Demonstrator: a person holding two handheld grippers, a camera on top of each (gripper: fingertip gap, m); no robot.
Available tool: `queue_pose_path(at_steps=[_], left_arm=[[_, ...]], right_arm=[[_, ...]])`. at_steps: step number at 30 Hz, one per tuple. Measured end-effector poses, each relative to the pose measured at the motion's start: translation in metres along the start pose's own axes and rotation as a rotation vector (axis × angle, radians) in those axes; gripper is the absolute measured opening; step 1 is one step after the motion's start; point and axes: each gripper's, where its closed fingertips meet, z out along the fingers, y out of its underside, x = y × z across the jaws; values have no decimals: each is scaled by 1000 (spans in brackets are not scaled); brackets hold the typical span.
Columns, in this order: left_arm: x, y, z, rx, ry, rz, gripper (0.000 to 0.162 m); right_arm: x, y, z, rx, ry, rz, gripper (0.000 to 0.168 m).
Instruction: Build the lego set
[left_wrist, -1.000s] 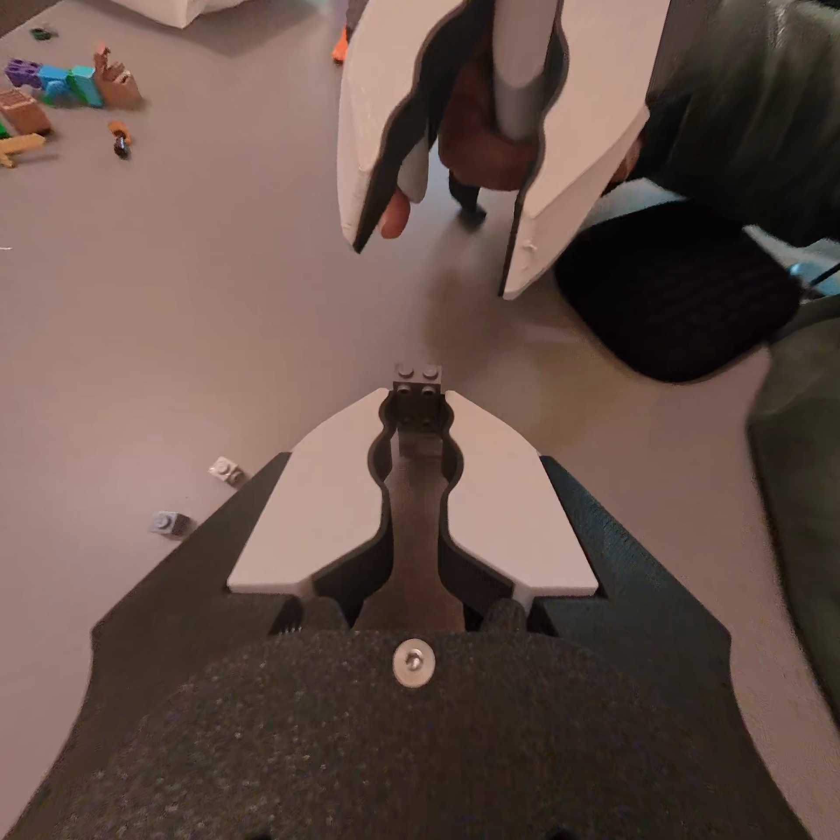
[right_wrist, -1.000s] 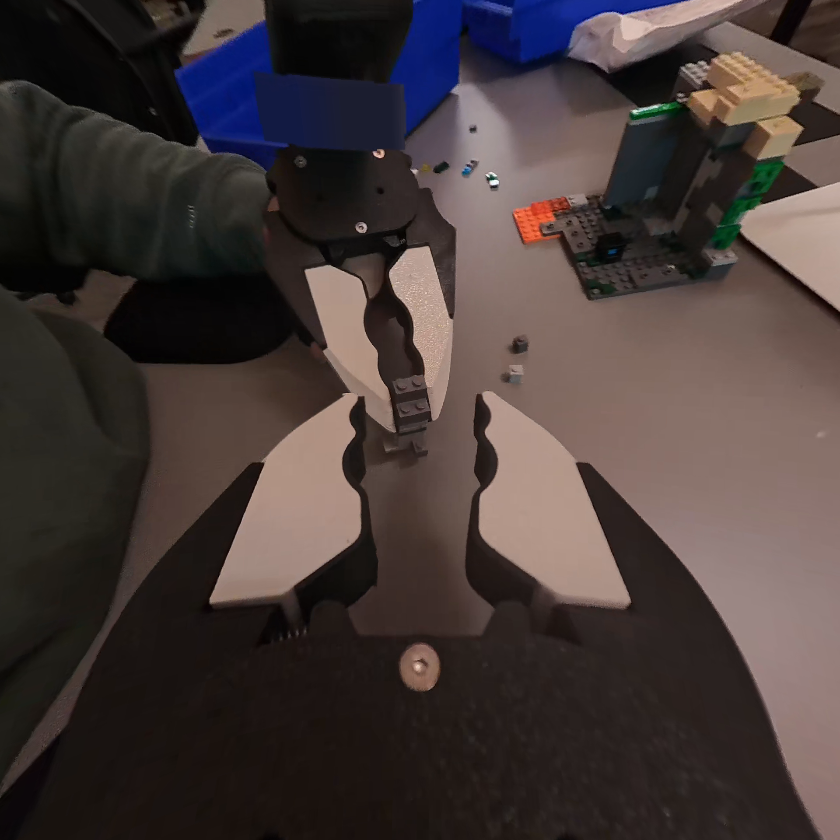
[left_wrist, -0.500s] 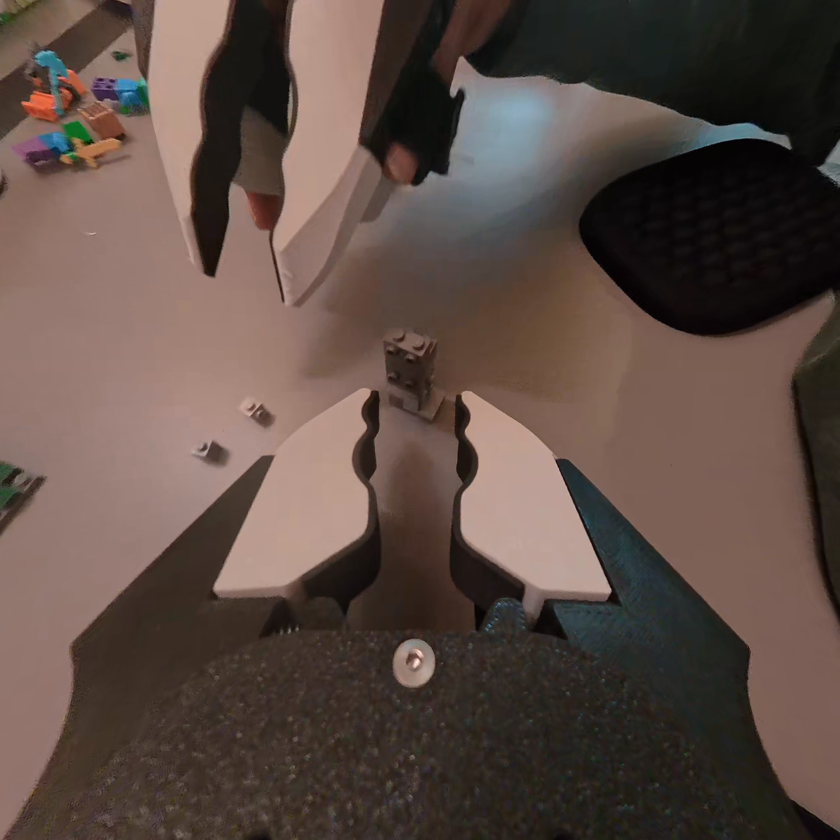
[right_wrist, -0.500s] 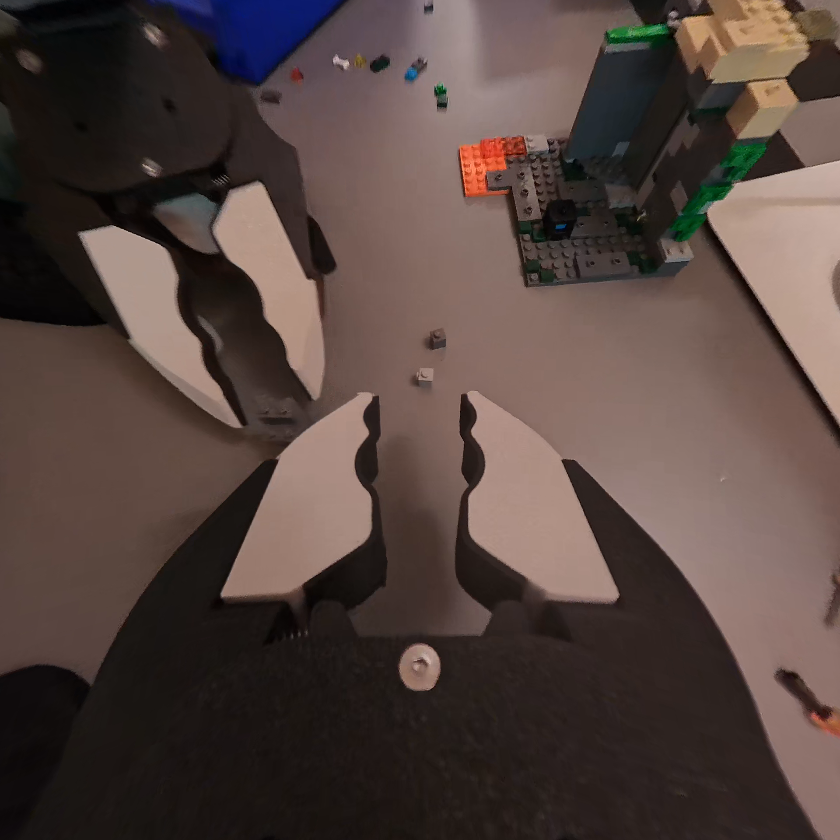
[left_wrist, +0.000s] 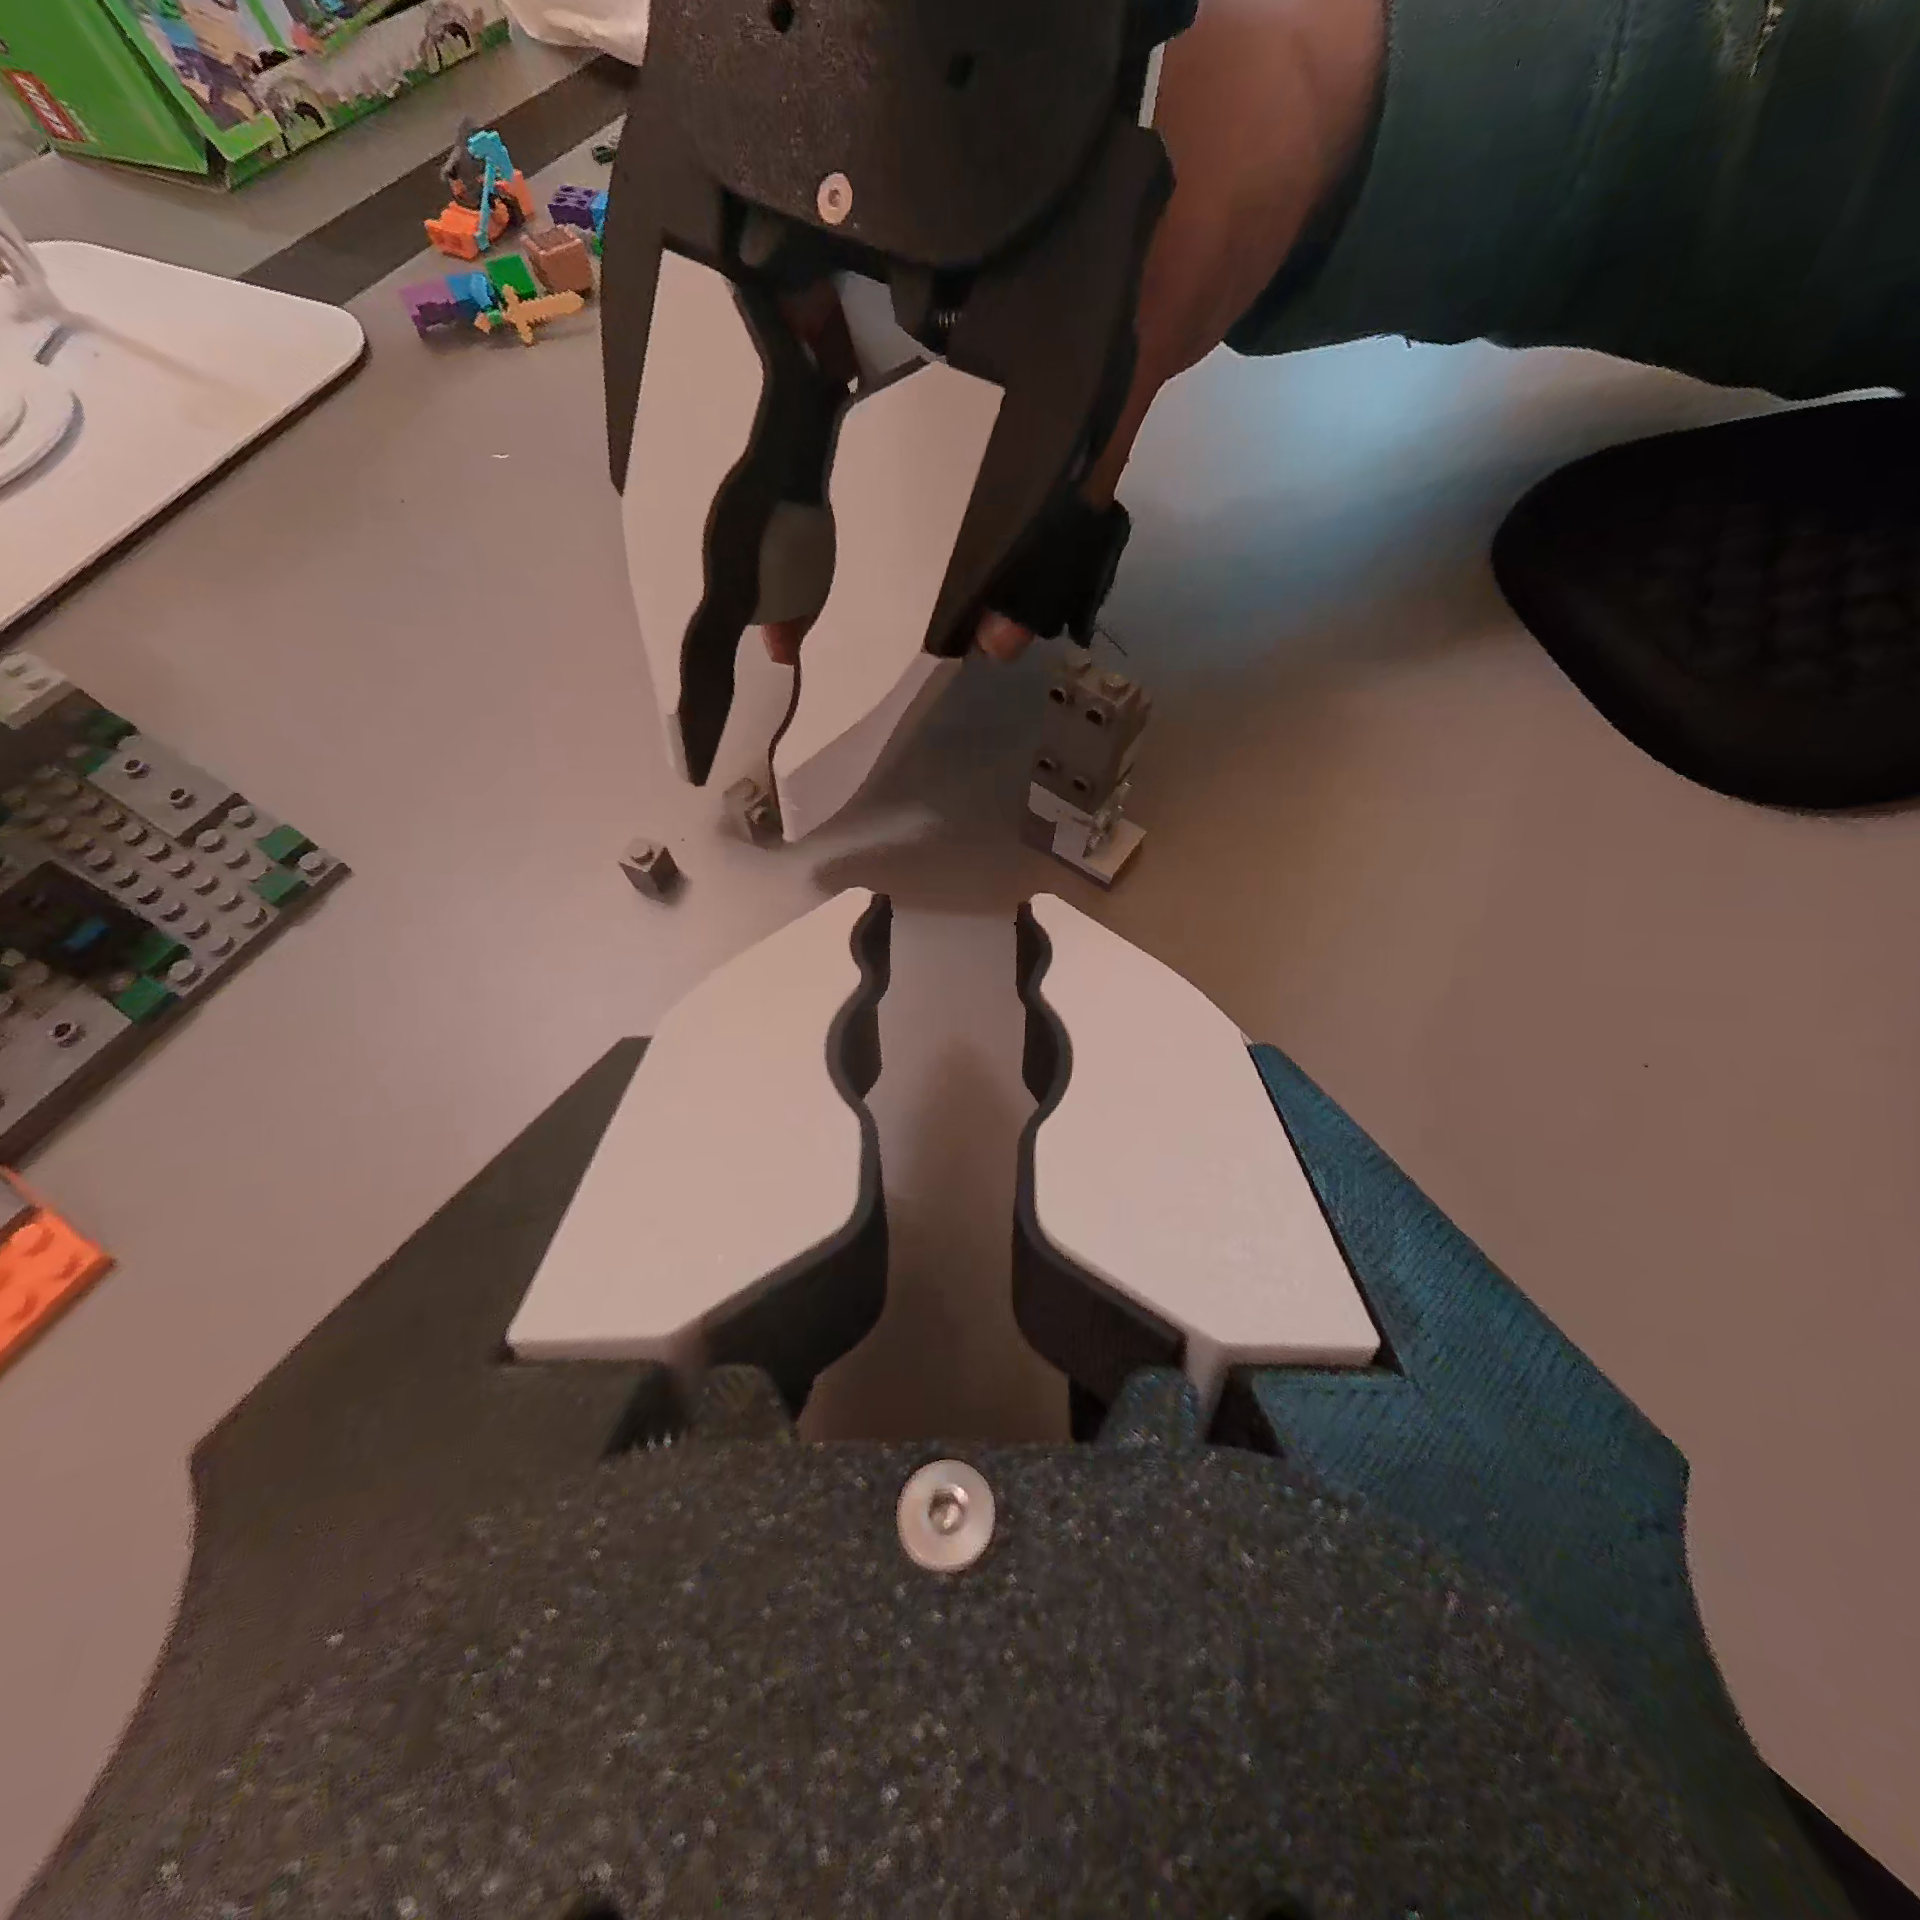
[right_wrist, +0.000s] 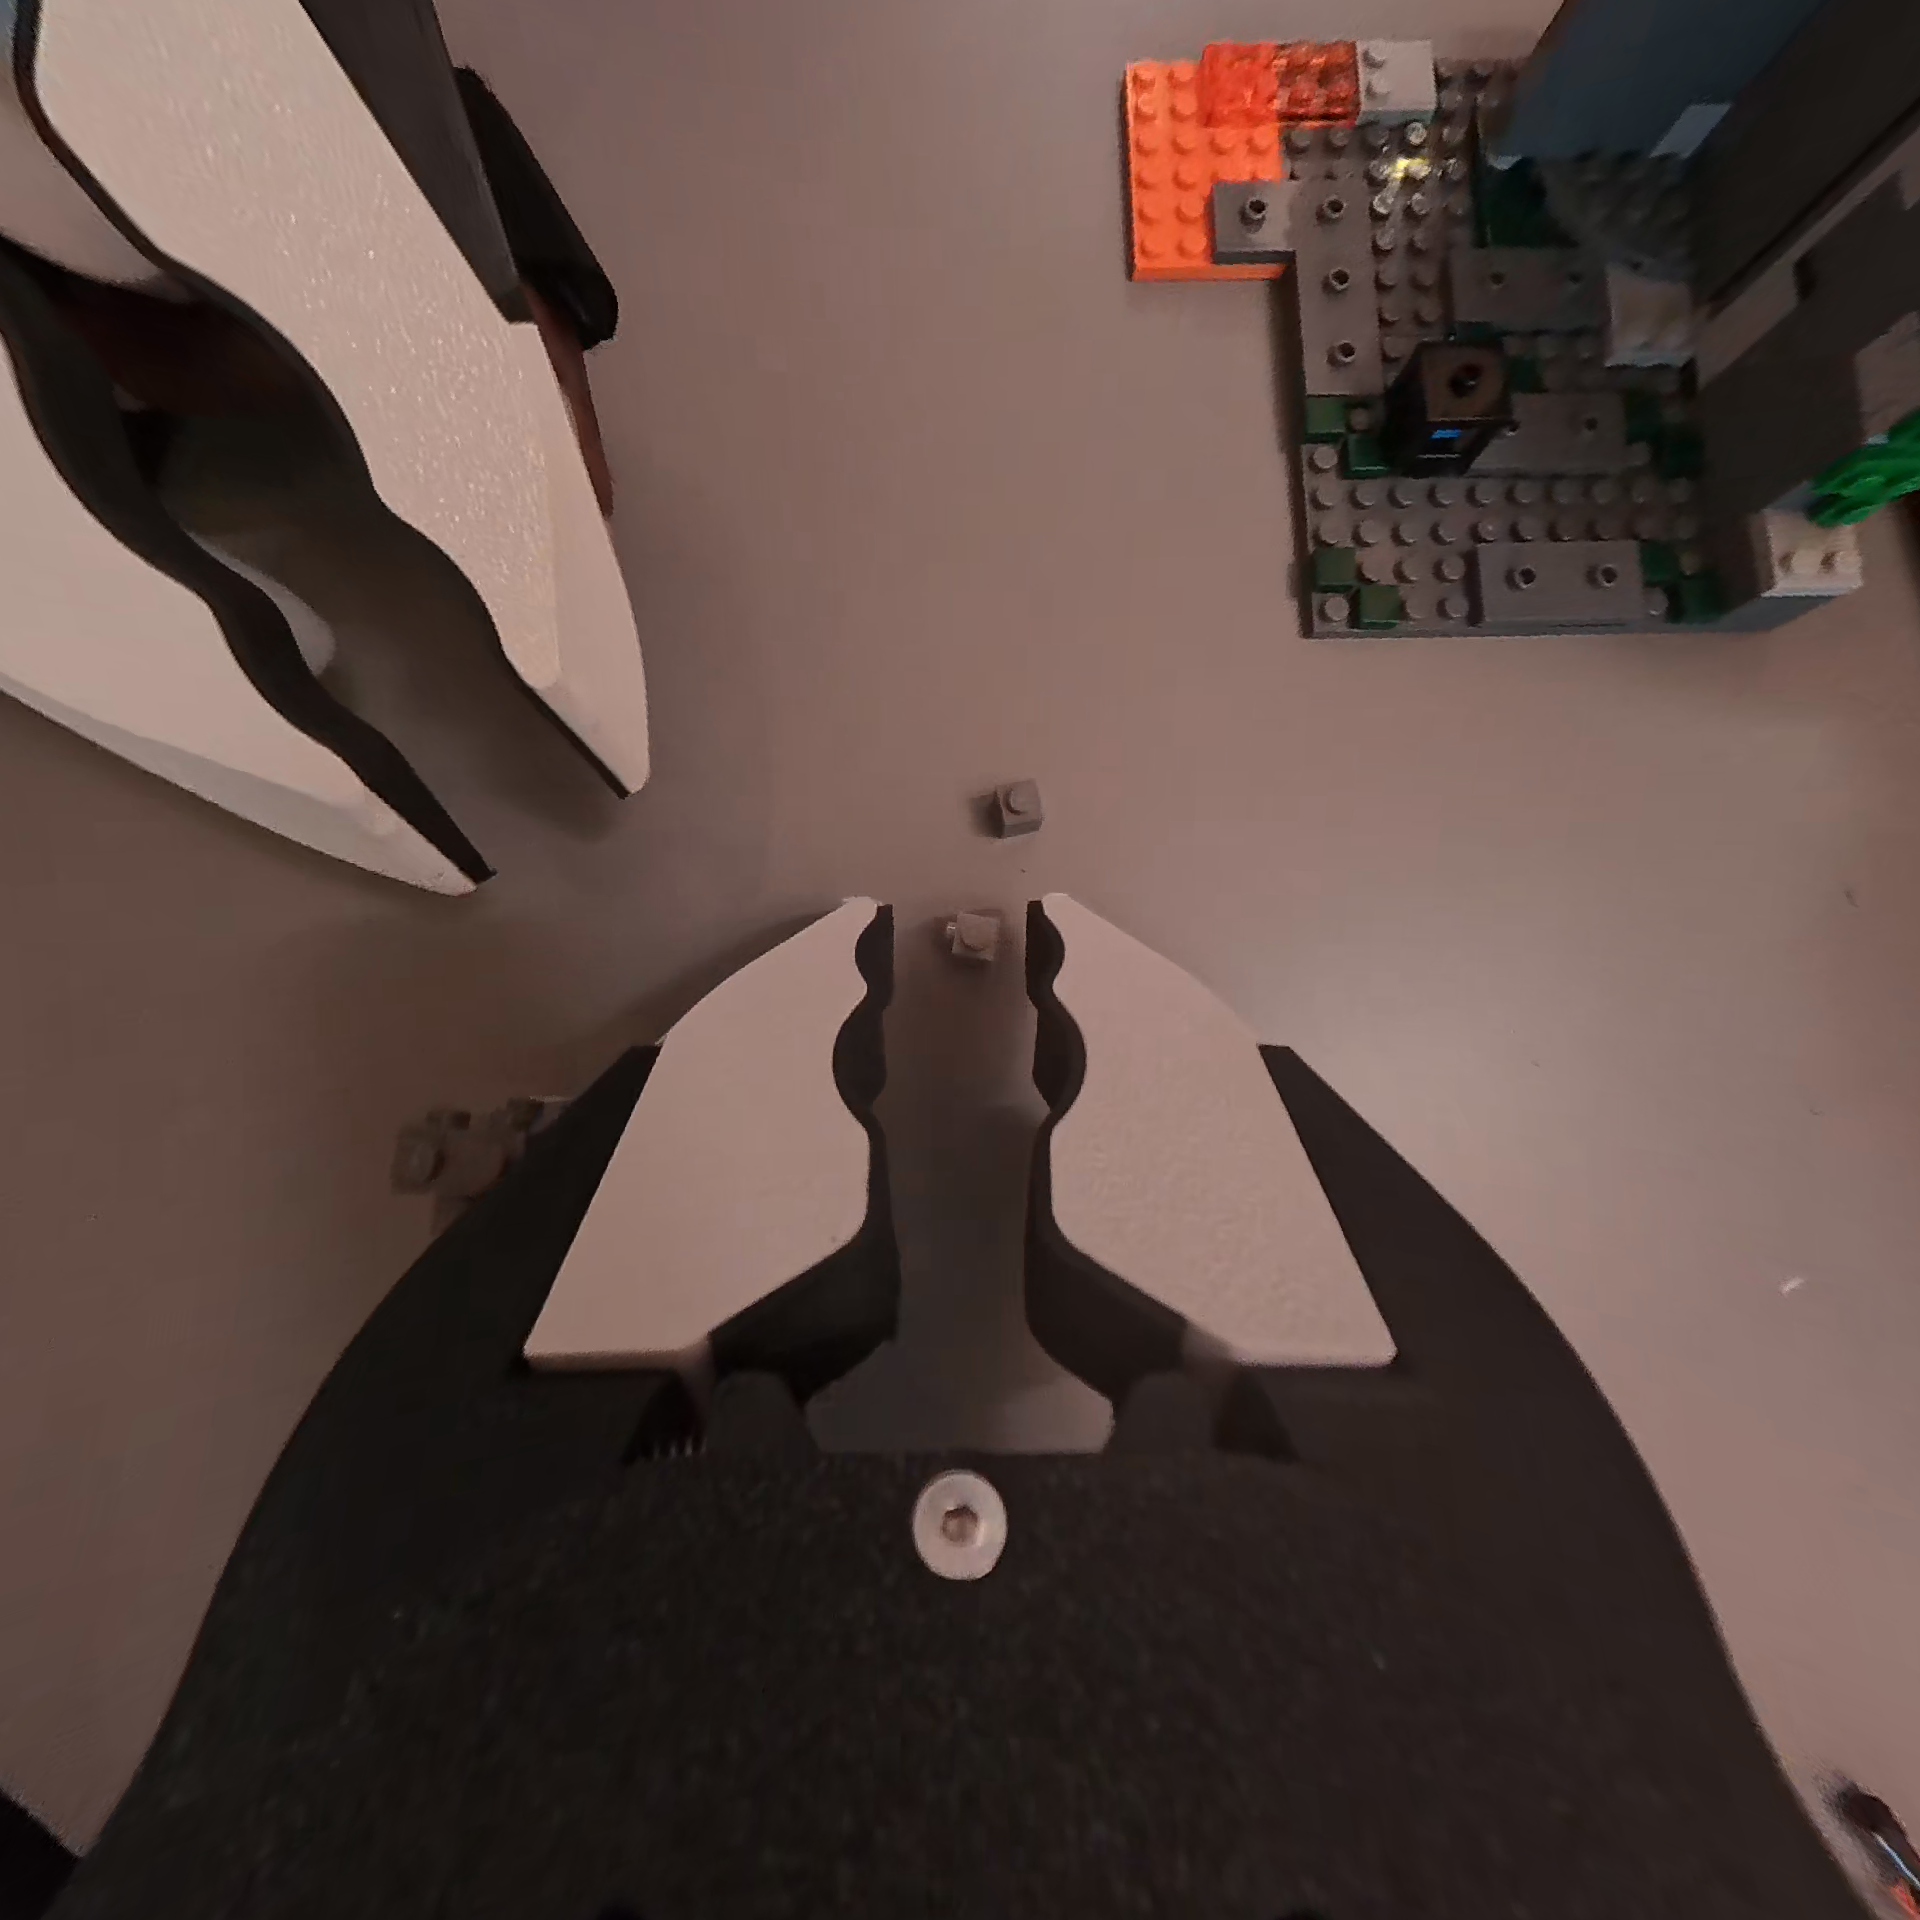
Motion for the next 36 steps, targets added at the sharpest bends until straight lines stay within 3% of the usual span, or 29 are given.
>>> queue_pose_path(at_steps=[9, 13, 24, 28, 36], left_arm=[[6, 3, 2, -12, 13, 22, 22], [7, 4, 3, -19, 19, 17, 22], [7, 7, 5, -36, 15, 23, 22], [7, 7, 6, -38, 15, 24, 21], [7, 6, 4, -30, 19, 16, 21]], right_arm=[[-3, 2, 8, -24, -6, -9, 15], [-3, 2, 6, -17, -11, -12, 0], [1, 8, -8, 17, -12, 12, 0], [0, 8, -7, 0, -8, -4, 12], [6, 12, -7, -45, -20, 9, 19]])
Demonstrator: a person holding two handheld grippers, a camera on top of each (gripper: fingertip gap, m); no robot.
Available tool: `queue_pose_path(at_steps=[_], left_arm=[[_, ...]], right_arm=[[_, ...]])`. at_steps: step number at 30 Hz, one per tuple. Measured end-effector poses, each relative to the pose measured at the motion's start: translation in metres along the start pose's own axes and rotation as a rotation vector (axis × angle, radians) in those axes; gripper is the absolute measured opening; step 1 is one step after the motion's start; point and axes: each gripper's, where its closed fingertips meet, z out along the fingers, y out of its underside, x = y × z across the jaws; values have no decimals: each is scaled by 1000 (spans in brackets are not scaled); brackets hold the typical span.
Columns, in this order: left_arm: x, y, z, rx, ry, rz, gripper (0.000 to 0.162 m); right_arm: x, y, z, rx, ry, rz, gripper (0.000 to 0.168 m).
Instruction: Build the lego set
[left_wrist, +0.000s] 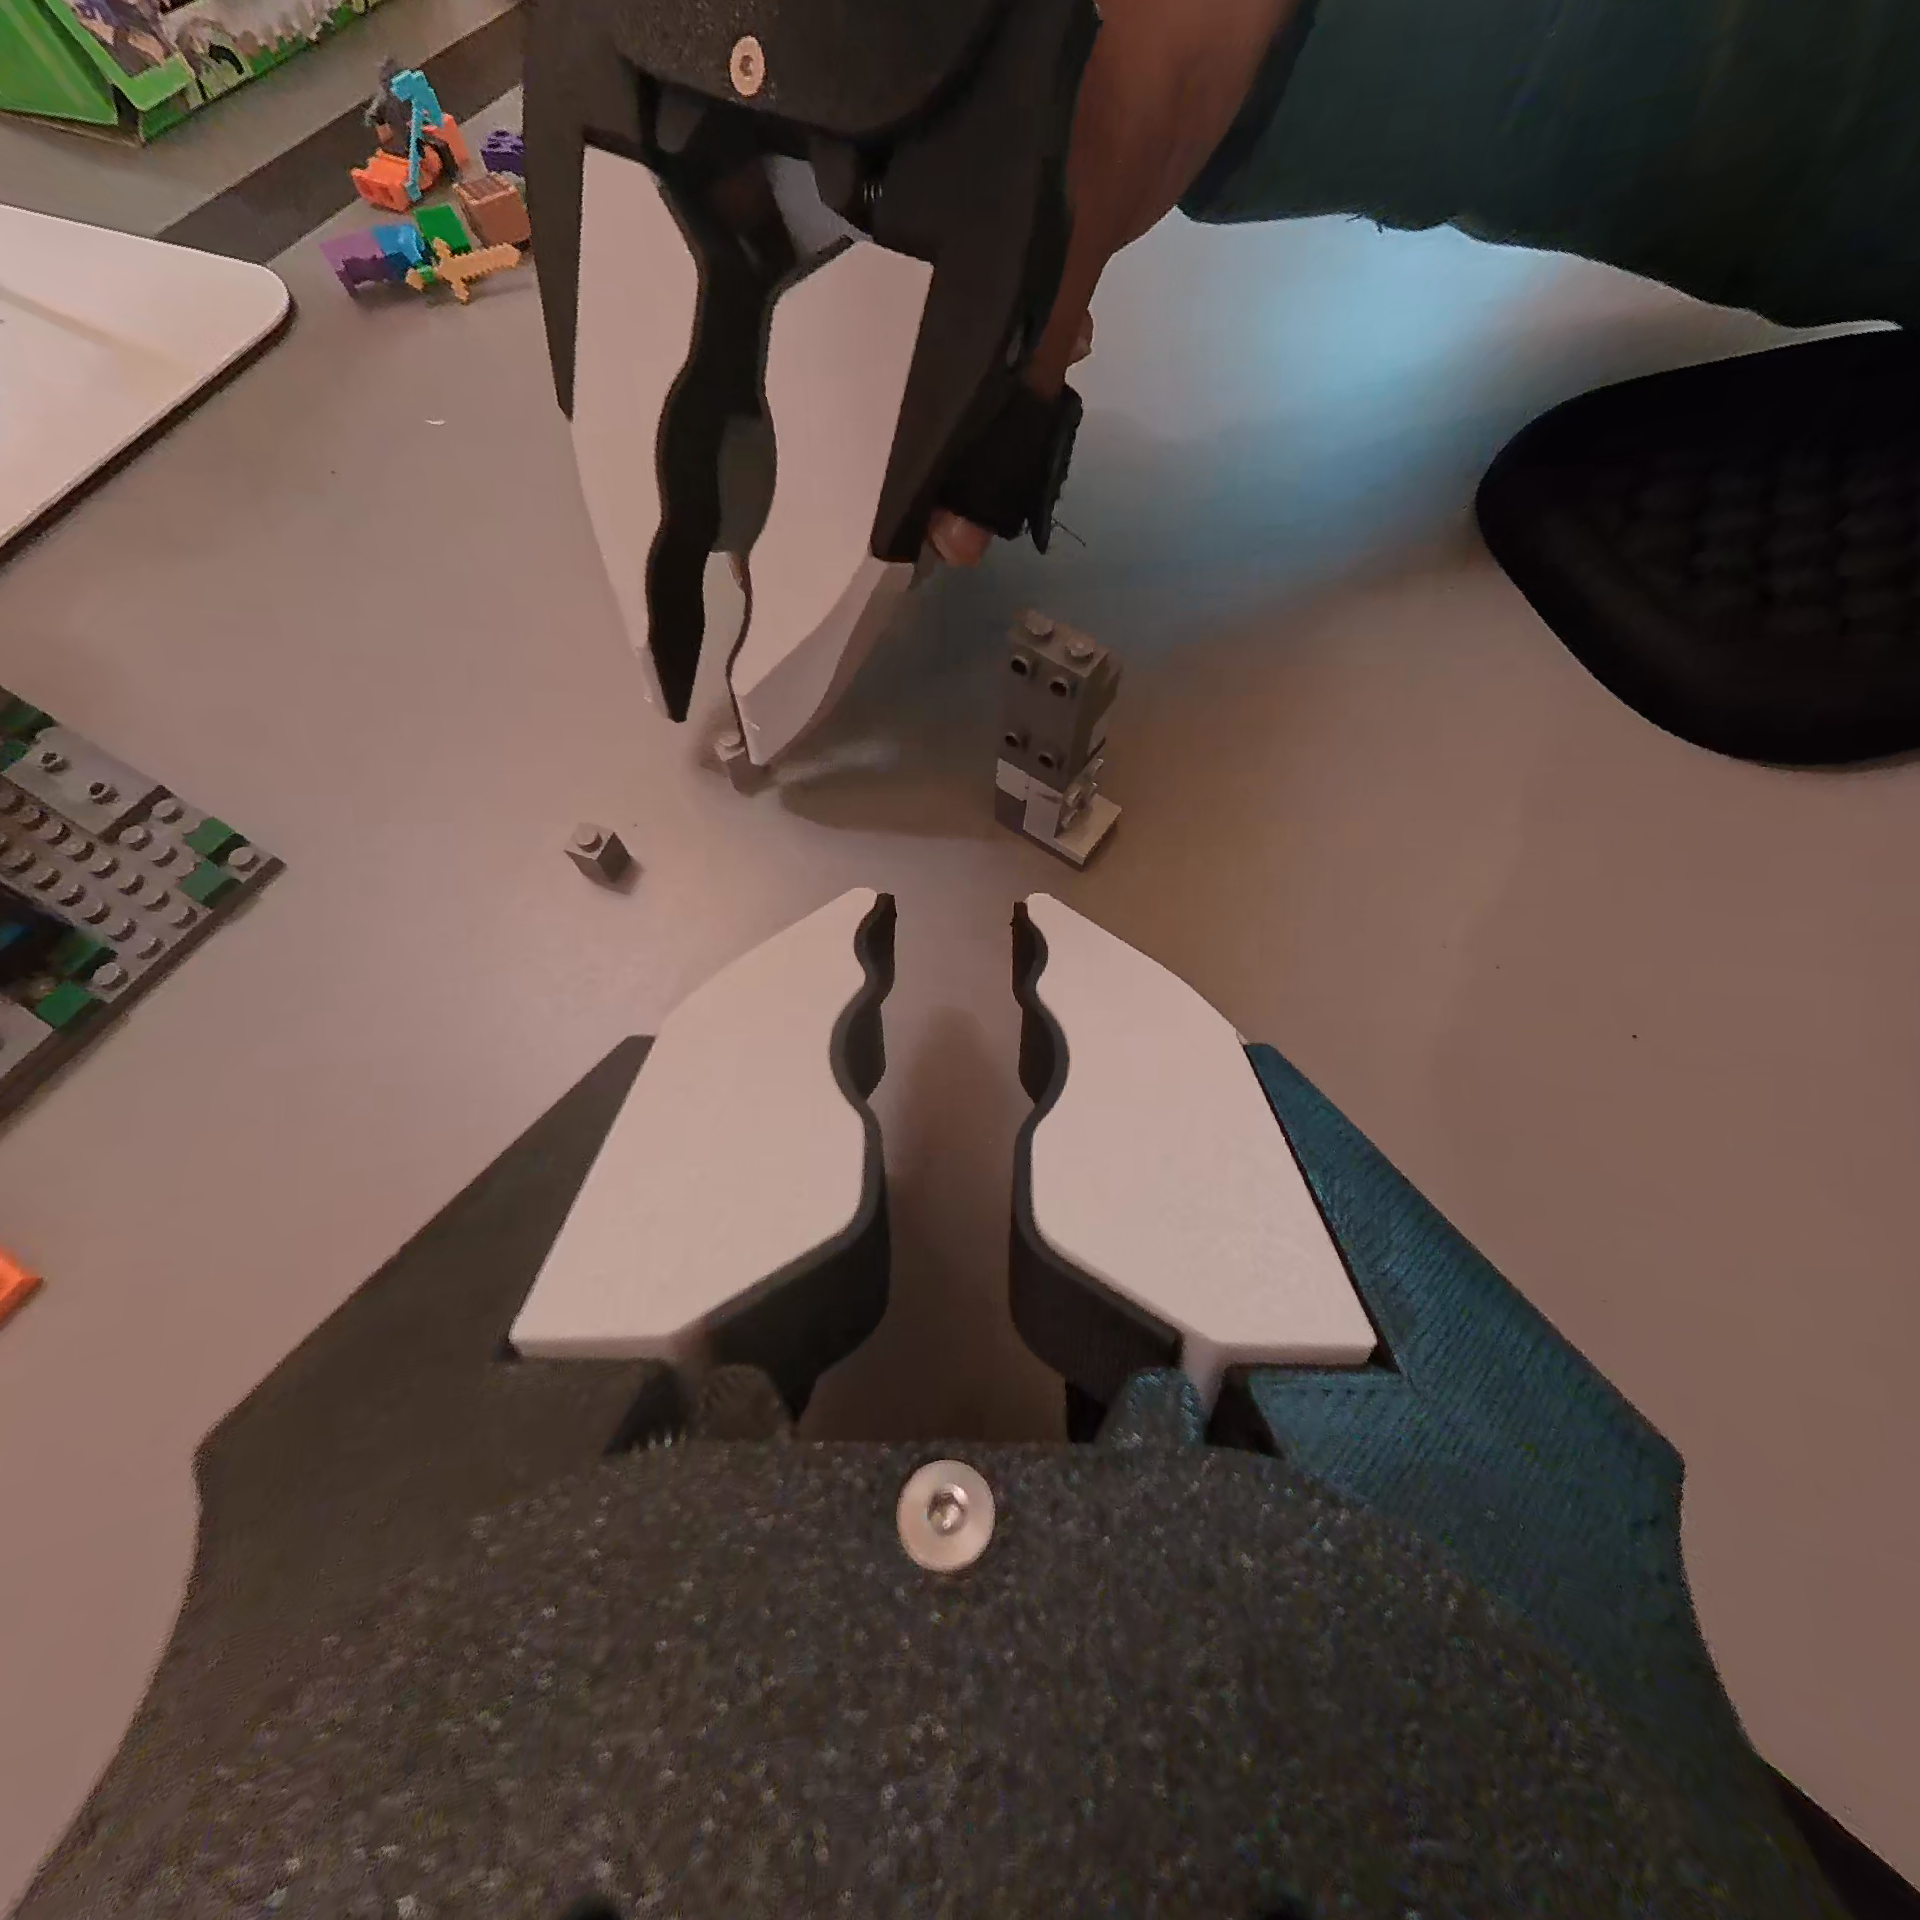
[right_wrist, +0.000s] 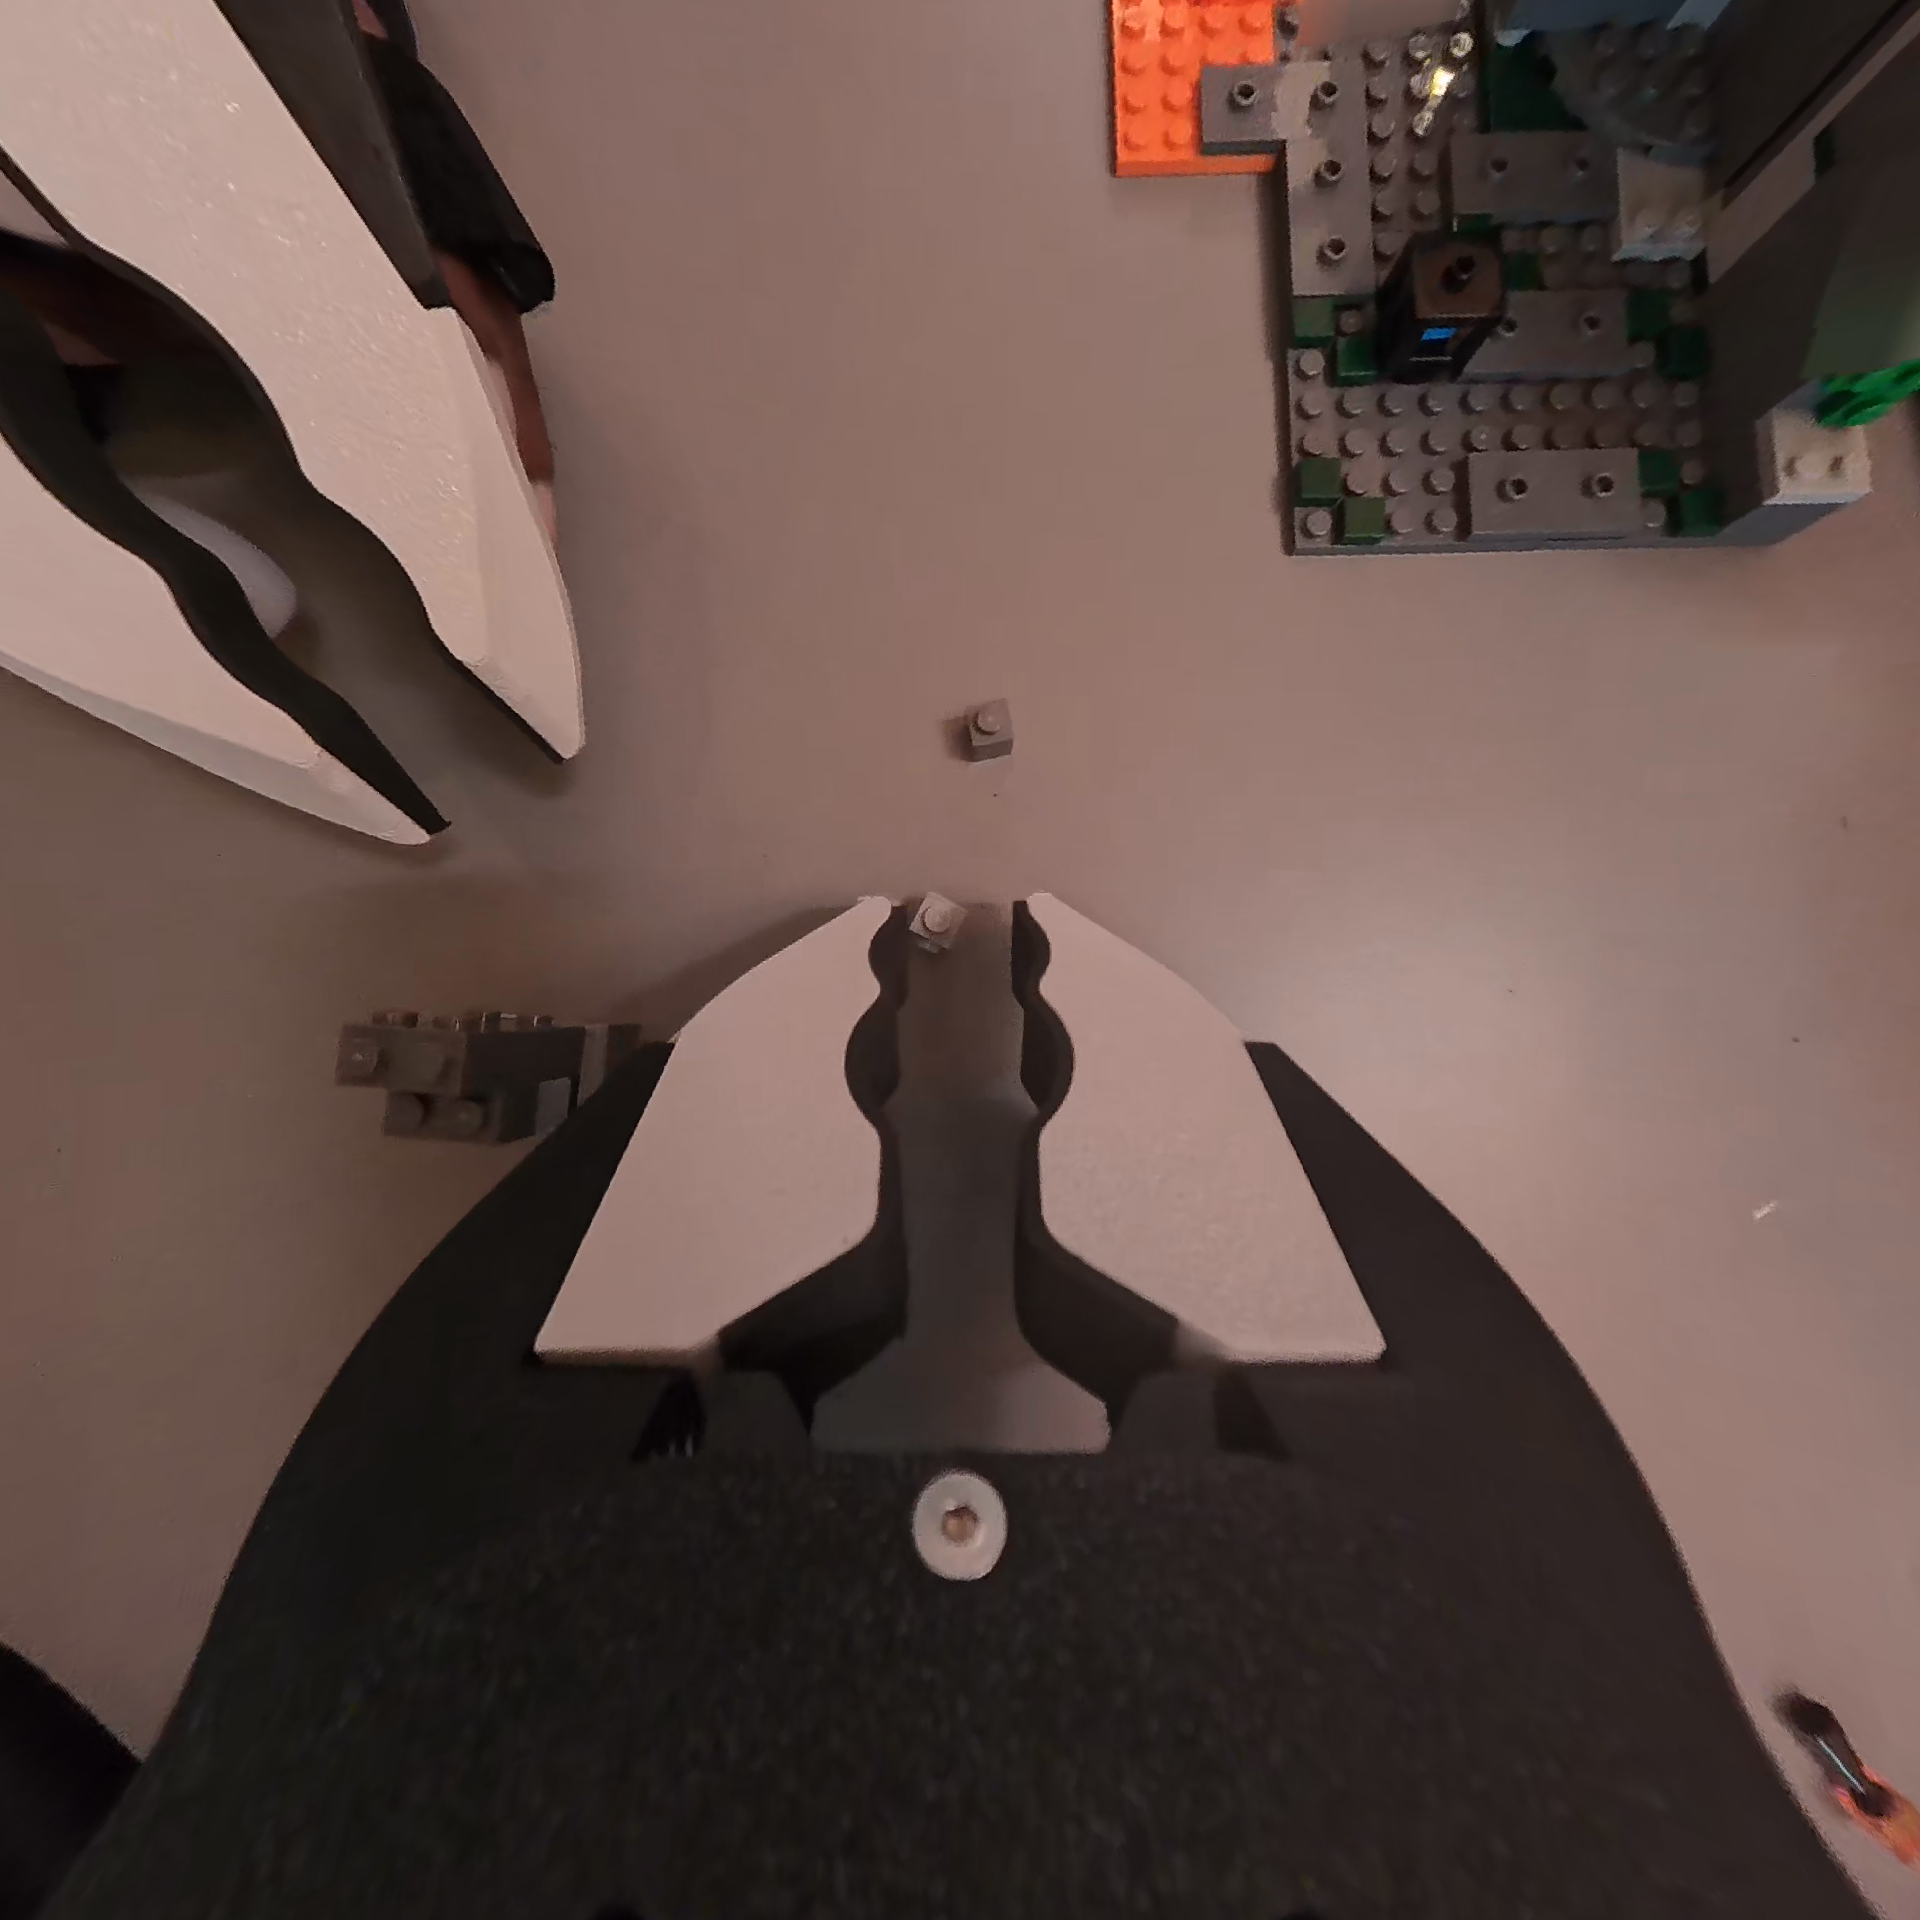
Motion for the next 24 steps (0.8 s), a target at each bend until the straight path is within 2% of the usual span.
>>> queue_pose_path(at_steps=[2, 4, 6, 12, 18, 22, 24], left_arm=[[0, 0, 0, 1, 1, -1, 21], [1, 0, 0, 2, 2, 1, 21], [1, 0, 0, 1, 5, 6, 22], [13, -5, 7, 8, 88, 64, 35], [19, -10, 30, -43, 192, 217, 37], [23, -15, 42, -66, 288, 285, 37], [25, -17, 42, -67, 332, 287, 27]], right_arm=[[-1, 2, 3, -11, -2, -2, 19], [0, 5, 5, -22, 16, -24, 8], [0, 3, 2, 0, 18, -35, 8], [-8, 15, -26, 73, -62, -24, 7], [-32, 38, -58, 140, -112, 27, 7], [-45, 56, -70, 149, -98, 52, 7], [-50, 63, -75, 155, -92, 66, 7]])
